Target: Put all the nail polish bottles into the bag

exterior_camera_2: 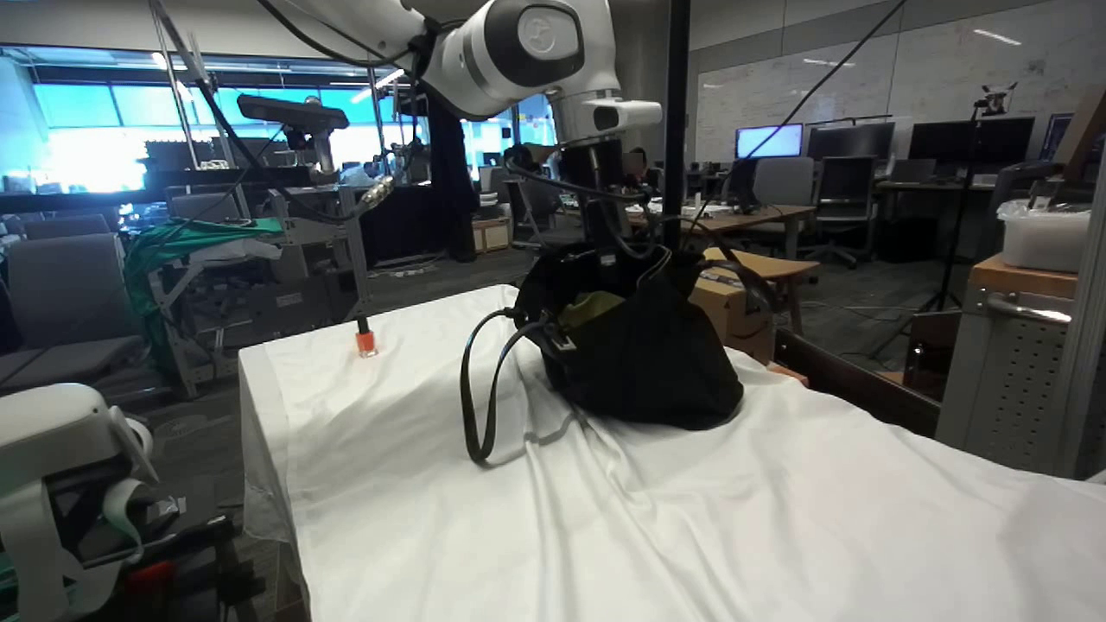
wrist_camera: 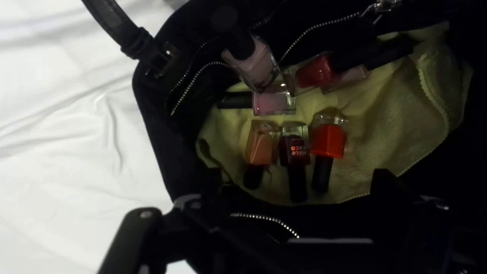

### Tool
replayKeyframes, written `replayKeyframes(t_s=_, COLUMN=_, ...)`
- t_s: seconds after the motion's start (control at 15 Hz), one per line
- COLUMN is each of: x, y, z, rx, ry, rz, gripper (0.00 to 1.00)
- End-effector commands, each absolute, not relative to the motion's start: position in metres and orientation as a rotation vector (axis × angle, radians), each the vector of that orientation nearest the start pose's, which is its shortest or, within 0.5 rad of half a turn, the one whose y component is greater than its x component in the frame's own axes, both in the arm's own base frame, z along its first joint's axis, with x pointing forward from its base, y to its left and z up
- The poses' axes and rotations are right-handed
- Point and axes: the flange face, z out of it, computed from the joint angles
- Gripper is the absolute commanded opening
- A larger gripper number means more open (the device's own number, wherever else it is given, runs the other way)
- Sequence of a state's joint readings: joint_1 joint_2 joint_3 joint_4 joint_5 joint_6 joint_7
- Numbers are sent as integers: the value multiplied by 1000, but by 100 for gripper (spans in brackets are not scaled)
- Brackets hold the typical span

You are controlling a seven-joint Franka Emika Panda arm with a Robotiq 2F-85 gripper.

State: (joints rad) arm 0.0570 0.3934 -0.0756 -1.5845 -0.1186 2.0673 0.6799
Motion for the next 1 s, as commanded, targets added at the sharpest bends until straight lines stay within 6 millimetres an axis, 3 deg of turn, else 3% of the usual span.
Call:
replayKeyframes(t_s=0.0, x=676, y=1, z=435, rx=-3061, ry=975, rz=-242, gripper=100)
replayKeyframes(t_s=0.33, x=663, y=27, z=446, rx=-3077, ry=932, rz=-273, gripper=100)
replayKeyframes(t_s=0.93, x=629, y=94, z=455, rx=-3104, ry=842, rz=-301, gripper=100)
